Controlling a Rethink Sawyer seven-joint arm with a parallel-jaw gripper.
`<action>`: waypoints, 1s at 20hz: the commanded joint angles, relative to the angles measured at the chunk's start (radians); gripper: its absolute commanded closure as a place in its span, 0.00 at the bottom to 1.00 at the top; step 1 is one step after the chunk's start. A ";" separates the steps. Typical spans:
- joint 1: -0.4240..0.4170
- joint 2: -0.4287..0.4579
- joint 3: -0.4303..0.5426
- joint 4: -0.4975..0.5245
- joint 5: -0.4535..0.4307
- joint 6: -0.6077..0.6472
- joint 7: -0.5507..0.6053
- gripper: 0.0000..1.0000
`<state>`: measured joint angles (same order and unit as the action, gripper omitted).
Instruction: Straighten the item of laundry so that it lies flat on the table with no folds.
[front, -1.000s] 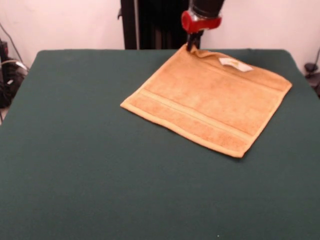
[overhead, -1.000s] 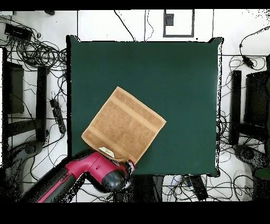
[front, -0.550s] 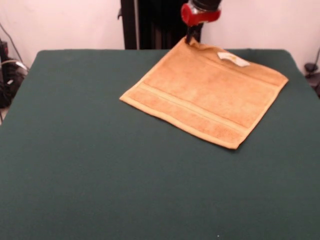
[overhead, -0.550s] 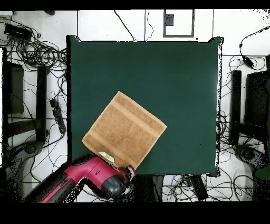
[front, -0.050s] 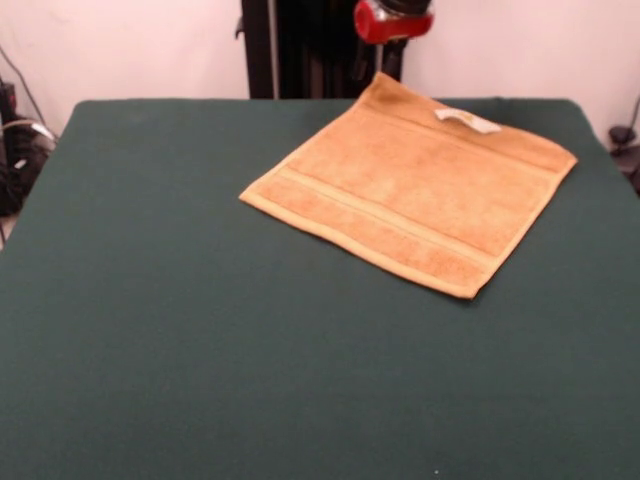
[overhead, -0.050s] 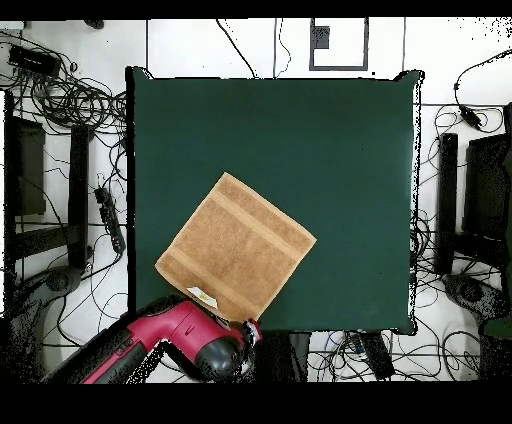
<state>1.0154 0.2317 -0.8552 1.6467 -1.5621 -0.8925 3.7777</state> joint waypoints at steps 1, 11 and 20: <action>-0.005 0.015 0.169 -0.036 -0.002 0.060 0.206 0.00; -0.071 -0.188 -0.011 0.017 -0.114 -0.101 0.126 0.00; -0.178 -0.323 -0.058 -0.059 -0.124 -0.080 0.111 0.00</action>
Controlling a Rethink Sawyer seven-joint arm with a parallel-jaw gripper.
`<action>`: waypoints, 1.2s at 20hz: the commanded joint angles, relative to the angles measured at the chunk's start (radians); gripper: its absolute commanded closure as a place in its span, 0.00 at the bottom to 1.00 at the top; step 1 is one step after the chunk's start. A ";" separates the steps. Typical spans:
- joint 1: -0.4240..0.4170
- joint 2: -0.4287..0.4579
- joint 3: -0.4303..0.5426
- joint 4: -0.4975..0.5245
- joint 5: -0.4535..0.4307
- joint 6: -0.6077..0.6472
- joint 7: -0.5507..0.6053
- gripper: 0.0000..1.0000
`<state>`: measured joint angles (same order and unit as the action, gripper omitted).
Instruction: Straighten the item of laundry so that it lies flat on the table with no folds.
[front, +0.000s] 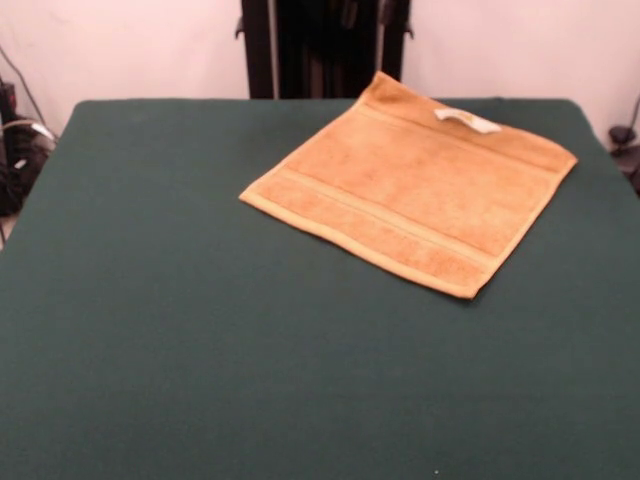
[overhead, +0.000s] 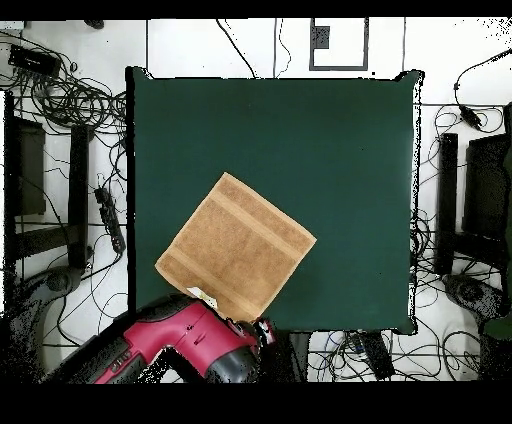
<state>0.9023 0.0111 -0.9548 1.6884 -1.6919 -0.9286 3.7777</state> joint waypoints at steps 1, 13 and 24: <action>-0.082 -0.113 0.048 -0.109 0.023 -0.014 0.087 0.00; -0.265 -0.204 0.135 -0.188 0.109 0.116 -0.067 0.00; -0.330 -0.183 0.152 -0.302 0.102 0.142 -0.019 0.00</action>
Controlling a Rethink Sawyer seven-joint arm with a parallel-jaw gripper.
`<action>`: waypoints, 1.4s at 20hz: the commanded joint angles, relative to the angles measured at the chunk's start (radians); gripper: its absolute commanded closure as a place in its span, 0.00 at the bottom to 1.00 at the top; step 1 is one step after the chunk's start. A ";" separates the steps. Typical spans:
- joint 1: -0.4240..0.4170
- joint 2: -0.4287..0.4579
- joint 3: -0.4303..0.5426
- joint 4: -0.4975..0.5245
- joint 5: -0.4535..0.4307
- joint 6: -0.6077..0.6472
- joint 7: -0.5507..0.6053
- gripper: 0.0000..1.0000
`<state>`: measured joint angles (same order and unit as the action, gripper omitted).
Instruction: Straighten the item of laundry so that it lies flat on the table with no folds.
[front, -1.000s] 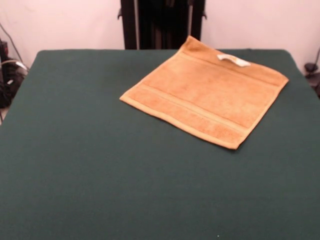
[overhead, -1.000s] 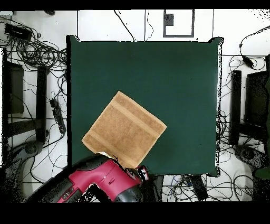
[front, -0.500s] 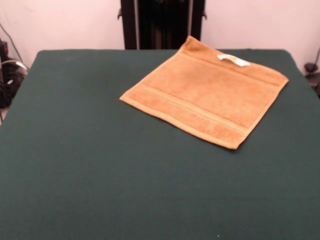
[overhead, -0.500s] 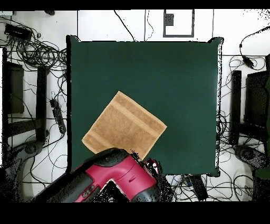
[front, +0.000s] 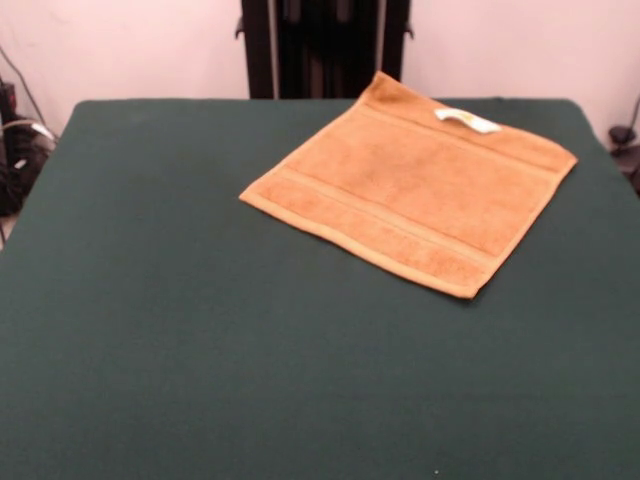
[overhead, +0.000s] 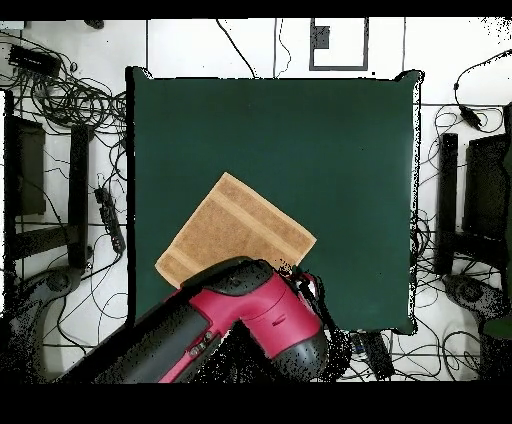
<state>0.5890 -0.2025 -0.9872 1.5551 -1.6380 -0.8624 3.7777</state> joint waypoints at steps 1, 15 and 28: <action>-0.026 0.032 0.190 -0.178 0.052 0.080 -0.026 0.00; -0.067 0.040 0.211 -0.237 0.094 0.100 -0.054 0.00; -0.108 0.067 0.247 -0.316 0.105 0.143 -0.064 0.00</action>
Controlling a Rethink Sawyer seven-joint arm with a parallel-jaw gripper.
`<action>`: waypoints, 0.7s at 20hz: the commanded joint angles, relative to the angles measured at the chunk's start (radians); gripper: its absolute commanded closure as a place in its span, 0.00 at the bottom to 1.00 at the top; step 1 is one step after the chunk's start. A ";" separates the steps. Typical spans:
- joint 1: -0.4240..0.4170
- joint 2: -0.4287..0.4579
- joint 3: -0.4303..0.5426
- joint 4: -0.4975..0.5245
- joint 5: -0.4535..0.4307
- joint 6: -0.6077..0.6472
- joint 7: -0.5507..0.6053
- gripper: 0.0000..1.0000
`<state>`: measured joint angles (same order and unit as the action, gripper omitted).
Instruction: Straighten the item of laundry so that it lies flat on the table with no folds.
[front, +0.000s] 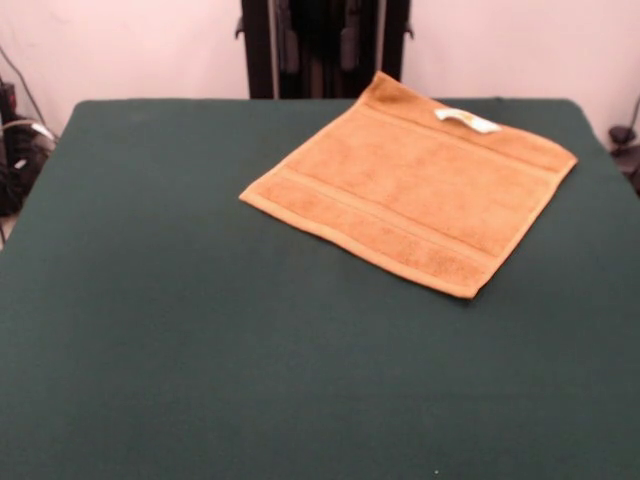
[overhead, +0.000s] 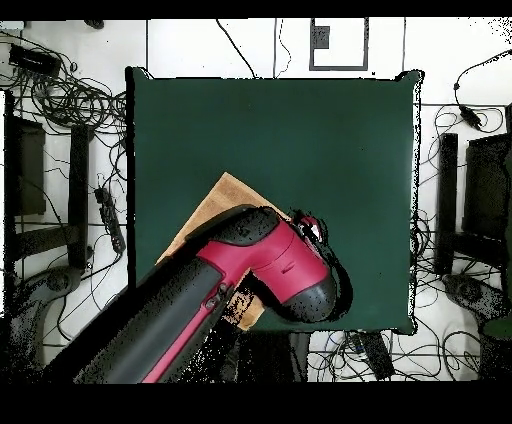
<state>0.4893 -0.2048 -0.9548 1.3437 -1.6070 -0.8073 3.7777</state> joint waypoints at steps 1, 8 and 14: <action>-0.012 0.068 0.219 -0.114 0.077 0.091 -0.060 0.00; -0.038 0.059 0.268 -0.151 0.128 0.137 -0.137 0.00; -0.046 0.056 0.294 -0.193 0.089 0.068 -0.156 0.00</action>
<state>0.4432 -0.2087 -0.8738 1.2412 -1.5591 -0.7685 3.7768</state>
